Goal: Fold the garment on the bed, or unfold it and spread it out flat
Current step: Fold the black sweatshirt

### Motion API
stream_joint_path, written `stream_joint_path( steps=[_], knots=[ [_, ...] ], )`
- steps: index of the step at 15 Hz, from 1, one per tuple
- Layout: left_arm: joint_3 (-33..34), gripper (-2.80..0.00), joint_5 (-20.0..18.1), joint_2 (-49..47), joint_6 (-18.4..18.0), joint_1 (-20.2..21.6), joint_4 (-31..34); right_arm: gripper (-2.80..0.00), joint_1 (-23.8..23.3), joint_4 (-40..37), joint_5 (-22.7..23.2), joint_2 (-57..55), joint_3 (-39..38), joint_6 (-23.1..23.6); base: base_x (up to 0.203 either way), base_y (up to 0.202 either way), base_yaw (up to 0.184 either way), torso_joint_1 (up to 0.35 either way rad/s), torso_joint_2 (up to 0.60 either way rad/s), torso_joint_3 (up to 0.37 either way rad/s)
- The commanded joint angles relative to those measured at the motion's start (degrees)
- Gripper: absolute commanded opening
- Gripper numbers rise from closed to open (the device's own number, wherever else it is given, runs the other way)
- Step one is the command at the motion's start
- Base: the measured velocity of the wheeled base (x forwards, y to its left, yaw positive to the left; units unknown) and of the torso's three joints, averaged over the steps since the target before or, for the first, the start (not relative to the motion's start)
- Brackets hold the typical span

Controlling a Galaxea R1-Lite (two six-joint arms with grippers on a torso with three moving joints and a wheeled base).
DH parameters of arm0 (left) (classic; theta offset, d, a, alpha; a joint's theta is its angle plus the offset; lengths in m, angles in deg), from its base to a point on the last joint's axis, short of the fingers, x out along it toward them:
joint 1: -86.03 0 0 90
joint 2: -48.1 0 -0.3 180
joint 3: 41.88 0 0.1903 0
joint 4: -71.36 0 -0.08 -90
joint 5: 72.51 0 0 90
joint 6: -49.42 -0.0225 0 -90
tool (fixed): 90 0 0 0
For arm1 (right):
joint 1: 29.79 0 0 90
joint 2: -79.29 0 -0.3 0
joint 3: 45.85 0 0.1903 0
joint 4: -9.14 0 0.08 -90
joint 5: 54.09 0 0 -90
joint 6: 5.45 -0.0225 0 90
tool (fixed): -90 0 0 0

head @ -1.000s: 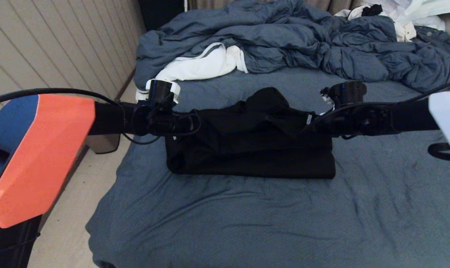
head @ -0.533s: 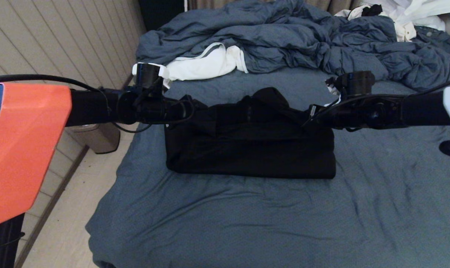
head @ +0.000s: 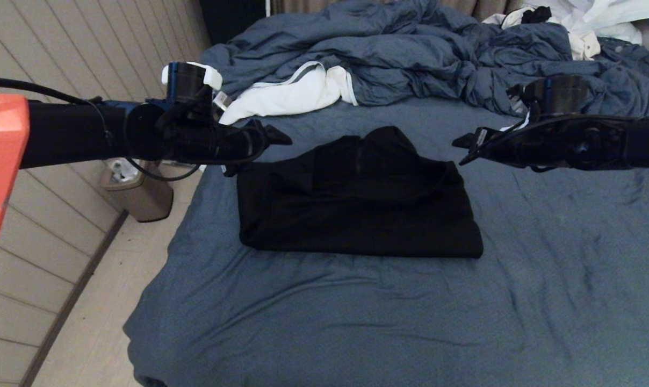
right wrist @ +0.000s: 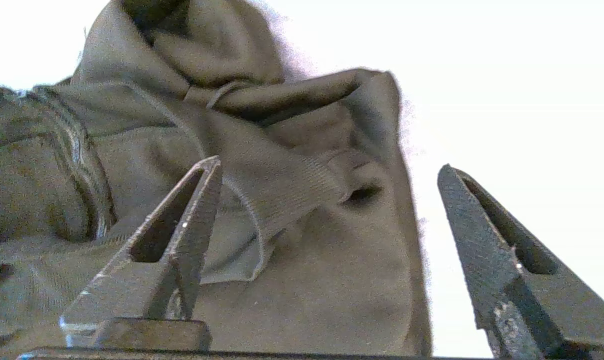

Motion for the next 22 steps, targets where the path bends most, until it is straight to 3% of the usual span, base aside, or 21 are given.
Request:
stream_joint_path(
  steps=[1,3,4,6,8,13,18,22],
  knots=[
    [2.2,0.00,-0.1,3.3,0.1,0.0,0.0,0.00,-0.1,0.0,0.1,1.7,-1.1,-0.2,0.000,0.000,0.000,0.000,0.00,0.000],
    [6.7,0.00,-0.2,6.2,-0.3,0.0,0.1,0.00,0.0,-0.2,0.2,4.4,-4.5,-0.2,0.000,0.000,0.000,0.000,0.00,0.000],
    [9.4,-2.80,-0.3,7.5,-1.1,-0.1,0.4,-2.80,0.1,-0.4,0.2,5.7,-7.0,-0.1,0.000,0.000,0.000,0.000,0.00,0.000],
    [15.8,-2.80,-0.3,9.6,-4.9,-1.1,1.8,-2.80,0.3,-2.3,0.4,9.1,-12.0,1.3,0.000,0.000,0.000,0.000,0.00,0.000],
    [20.0,-2.80,0.2,9.1,-11.8,-2.7,2.2,-2.80,1.2,-2.9,0.5,10.8,-15.8,3.8,0.000,0.000,0.000,0.000,0.00,0.000],
    [12.7,-2.80,0.5,-0.1,-12.1,-4.8,1.3,-2.80,5.2,-3.1,0.4,8.1,-17.9,4.2,0.000,0.000,0.000,0.000,0.00,0.000],
    [0.3,-2.80,1.8,-10.2,-11.8,-6.9,2.2,-2.80,11.9,-2.8,0.0,5.2,-19.8,3.9,0.000,0.000,0.000,0.000,0.00,0.000],
    [-3.8,-2.80,2.2,-14.4,-11.9,-7.3,2.1,-2.80,16.8,-2.8,-0.7,0.6,-16.0,3.9,0.000,0.000,0.000,0.000,0.00,0.000]
  ],
)
